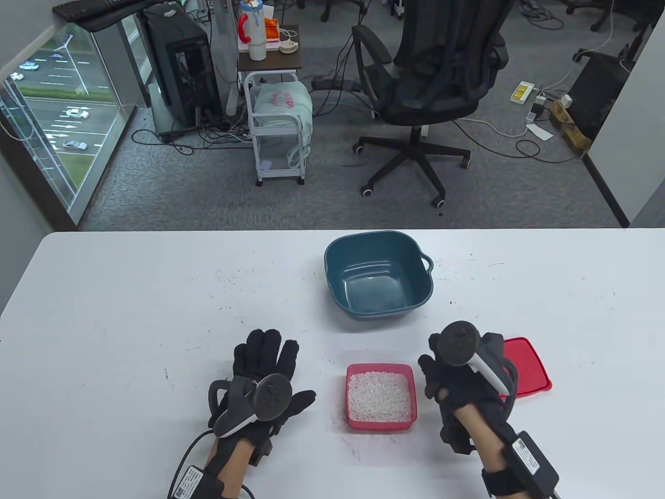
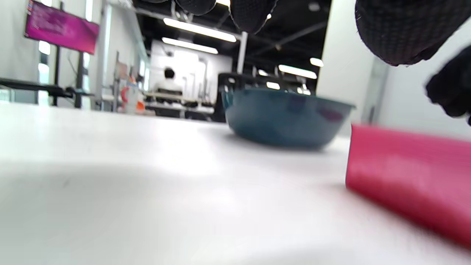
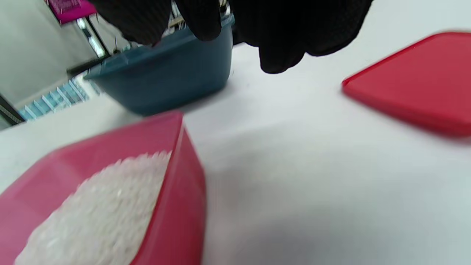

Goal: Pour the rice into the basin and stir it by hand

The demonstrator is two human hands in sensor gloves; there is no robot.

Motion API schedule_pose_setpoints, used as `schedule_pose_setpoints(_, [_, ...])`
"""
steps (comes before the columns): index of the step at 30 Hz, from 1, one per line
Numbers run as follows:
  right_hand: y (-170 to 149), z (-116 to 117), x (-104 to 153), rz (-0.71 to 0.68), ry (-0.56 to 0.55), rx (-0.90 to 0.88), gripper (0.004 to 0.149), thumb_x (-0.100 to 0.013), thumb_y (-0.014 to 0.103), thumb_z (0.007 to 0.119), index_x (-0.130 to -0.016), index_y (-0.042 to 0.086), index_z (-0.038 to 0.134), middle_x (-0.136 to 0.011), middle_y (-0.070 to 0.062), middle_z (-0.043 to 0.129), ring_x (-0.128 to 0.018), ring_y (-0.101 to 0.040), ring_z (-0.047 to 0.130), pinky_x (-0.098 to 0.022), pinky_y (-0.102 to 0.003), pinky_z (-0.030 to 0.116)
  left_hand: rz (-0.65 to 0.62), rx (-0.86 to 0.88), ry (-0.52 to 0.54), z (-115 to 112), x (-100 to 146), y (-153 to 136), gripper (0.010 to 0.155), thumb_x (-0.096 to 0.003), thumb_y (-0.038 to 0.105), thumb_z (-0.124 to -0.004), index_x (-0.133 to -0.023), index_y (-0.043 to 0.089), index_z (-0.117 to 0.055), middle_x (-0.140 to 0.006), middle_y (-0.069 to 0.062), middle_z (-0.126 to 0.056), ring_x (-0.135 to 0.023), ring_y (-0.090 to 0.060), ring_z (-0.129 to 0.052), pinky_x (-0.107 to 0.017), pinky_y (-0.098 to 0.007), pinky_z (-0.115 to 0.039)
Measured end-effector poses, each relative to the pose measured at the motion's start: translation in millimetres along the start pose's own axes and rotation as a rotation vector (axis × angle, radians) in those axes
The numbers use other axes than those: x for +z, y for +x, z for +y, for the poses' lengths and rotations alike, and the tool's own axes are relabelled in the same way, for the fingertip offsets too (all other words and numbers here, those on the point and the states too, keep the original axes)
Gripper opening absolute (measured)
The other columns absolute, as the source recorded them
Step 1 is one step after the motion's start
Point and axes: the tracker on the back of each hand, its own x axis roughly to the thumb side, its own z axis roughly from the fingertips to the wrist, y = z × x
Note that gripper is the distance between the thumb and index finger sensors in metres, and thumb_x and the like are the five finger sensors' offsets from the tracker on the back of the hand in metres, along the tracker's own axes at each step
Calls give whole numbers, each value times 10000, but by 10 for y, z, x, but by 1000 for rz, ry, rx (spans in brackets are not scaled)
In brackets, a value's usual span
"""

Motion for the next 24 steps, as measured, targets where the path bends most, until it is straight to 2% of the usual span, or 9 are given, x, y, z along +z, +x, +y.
schedule_pose_setpoints(3, [108,183,-198,27,109,47,627,-393,362,810,-968,147,682,-910,-296,692,-605,-443,915,-428,-560,787,10,-154,-71,-150,-22,17,1005,-316,707,-784,-1132,187,-511,-1189,-260,-342,-1070,-601,-337,-730,-770,-396])
schedule_pose_setpoints(7, [176,299,-397,79,157,123,572,-384,319,814,-931,168,742,-874,-284,737,-520,-393,946,-376,-521,814,-11,-142,-73,-155,-40,99,985,-323,695,-785,-1131,196,-521,-1193,-251,-336,-1077,-592,-329,-739,-766,-387])
schedule_pose_setpoints(12, [182,386,-553,122,232,73,478,-368,289,842,-823,145,845,-723,-241,907,-309,-304,1038,-200,-437,894,-31,-174,-71,-154,-28,149,964,-320,696,-787,-1118,201,-569,-1194,-248,-347,-1078,-593,-338,-739,-767,-387])
schedule_pose_setpoints(15, [199,373,-579,127,235,82,469,-347,250,874,-797,121,849,-692,-233,933,-262,-292,1083,-156,-408,936,-34,-175,-76,-163,-26,154,961,-319,697,-787,-1115,202,-579,-1195,-248,-346,-1079,-592,-336,-737,-769,-384])
schedule_pose_setpoints(18, [192,313,-536,116,266,57,465,-336,219,877,-783,105,823,-723,-256,930,-231,-296,1110,-132,-403,957,-39,-167,-66,-161,-24,155,960,-317,698,-787,-1114,203,-581,-1194,-247,-349,-1080,-590,-337,-738,-769,-380])
schedule_pose_setpoints(22, [99,211,-446,99,337,-108,477,-345,201,845,-797,92,738,-777,-325,838,-211,-331,1132,-105,-410,974,-42,-157,-59,-169,-26,152,934,-314,700,-785,-1098,216,-625,-1195,-243,-358,-1081,-588,-339,-737,-771,-377])
schedule_pose_setpoints(24, [41,168,-416,100,339,-181,487,-347,192,839,-812,100,727,-758,-303,863,-206,-360,1128,-104,-431,968,-43,-157,-65,-178,-26,154,922,-316,701,-784,-1088,216,-647,-1196,-241,-366,-1081,-588,-342,-733,-776,-366])
